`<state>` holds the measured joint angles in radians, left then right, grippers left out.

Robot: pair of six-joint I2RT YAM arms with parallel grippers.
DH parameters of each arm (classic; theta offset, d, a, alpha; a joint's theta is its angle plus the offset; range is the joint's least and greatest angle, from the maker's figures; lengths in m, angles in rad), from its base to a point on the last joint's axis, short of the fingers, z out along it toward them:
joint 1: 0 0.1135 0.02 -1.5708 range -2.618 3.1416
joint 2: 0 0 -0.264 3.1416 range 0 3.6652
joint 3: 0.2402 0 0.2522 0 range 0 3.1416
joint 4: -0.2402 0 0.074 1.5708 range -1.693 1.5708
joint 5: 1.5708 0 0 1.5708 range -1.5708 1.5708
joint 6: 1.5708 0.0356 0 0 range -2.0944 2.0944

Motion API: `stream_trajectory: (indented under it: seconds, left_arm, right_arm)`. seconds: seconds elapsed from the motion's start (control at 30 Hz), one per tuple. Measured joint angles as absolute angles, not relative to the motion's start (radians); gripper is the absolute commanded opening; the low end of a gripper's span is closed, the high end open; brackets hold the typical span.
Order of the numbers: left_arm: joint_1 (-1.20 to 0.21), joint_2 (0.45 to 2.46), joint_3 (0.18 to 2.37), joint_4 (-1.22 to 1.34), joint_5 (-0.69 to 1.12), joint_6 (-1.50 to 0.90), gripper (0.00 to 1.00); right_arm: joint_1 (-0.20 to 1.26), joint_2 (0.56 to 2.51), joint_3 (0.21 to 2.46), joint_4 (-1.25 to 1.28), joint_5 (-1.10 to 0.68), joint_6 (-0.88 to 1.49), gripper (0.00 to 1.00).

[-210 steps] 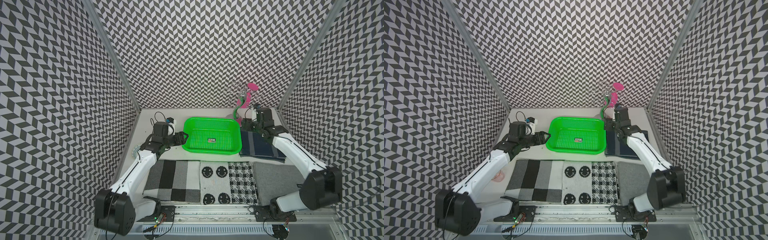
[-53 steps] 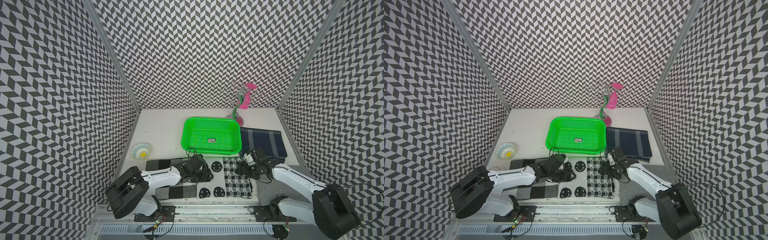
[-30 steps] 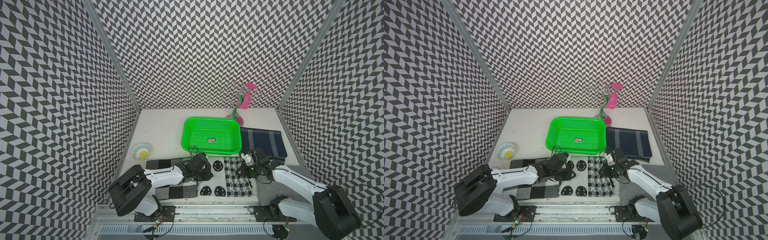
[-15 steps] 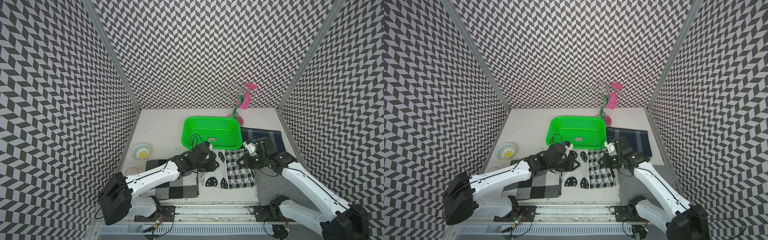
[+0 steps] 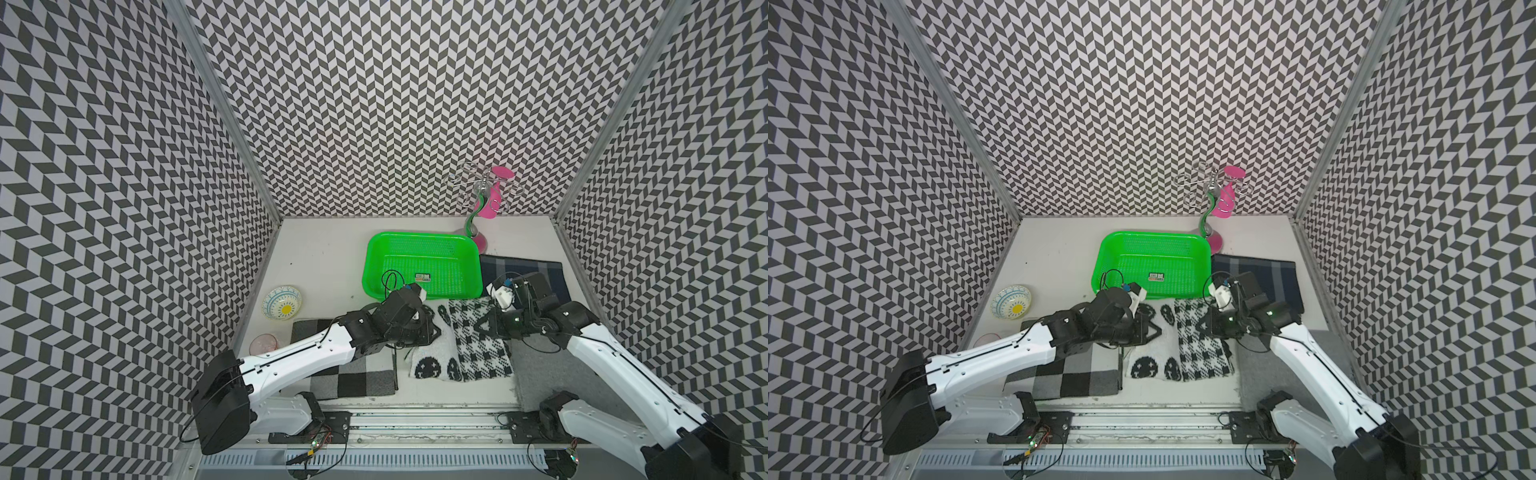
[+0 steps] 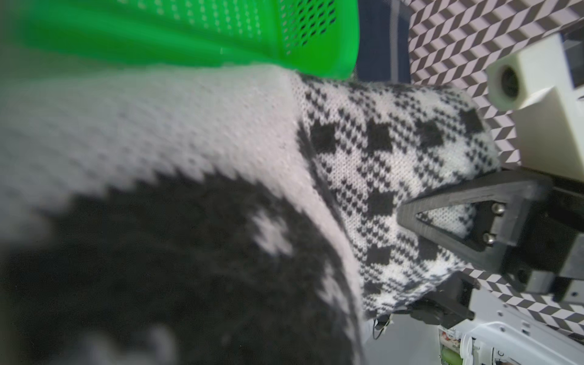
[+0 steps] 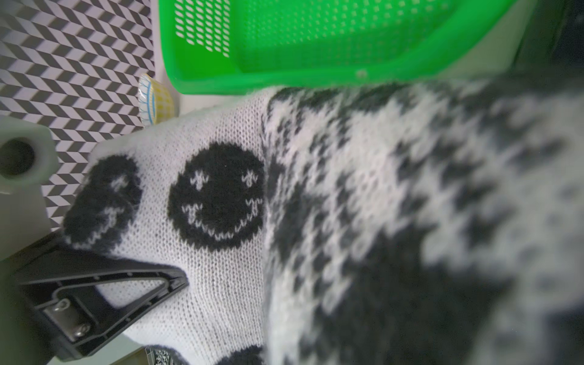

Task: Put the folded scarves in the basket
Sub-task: Pick up the scarf at the center of the board, then place the scarf in the basket.

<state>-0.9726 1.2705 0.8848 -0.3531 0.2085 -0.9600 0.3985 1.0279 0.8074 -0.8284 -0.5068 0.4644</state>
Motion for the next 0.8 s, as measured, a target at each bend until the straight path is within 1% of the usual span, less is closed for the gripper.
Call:
stream_trajectory:
  seconds: [0.1, 0.2, 0.4, 0.5, 0.67, 0.8]
  left_arm:
    - [-0.973, 1.269, 0.892, -0.372, 0.203, -0.961, 0.00]
    - [-0.955, 1.268, 0.946, -0.407, 0.198, -0.946, 0.00]
    - [-0.806, 1.269, 1.131, -0.457, 0.237, -0.861, 0.00]
    - [-0.722, 1.292, 1.195, -0.476, 0.278, -0.807, 0.00]
    - [-0.567, 1.429, 1.327, -0.509, 0.331, -0.694, 0.00]
    - [-0.502, 1.527, 1.338, -0.499, 0.355, -0.628, 0.00]
  right_arm:
    - [0.399, 1.036, 0.826, -0.854, -0.508, 0.452, 0.00]
    - [0.399, 1.050, 0.917, -0.891, -0.494, 0.428, 0.00]
    - [0.399, 1.109, 1.089, -0.844, -0.479, 0.403, 0.00]
    - [0.399, 1.203, 1.153, -0.806, -0.470, 0.387, 0.00]
    - [0.381, 1.446, 1.324, -0.770, -0.461, 0.342, 0.00]
    - [0.361, 1.581, 1.419, -0.745, -0.448, 0.306, 0.00]
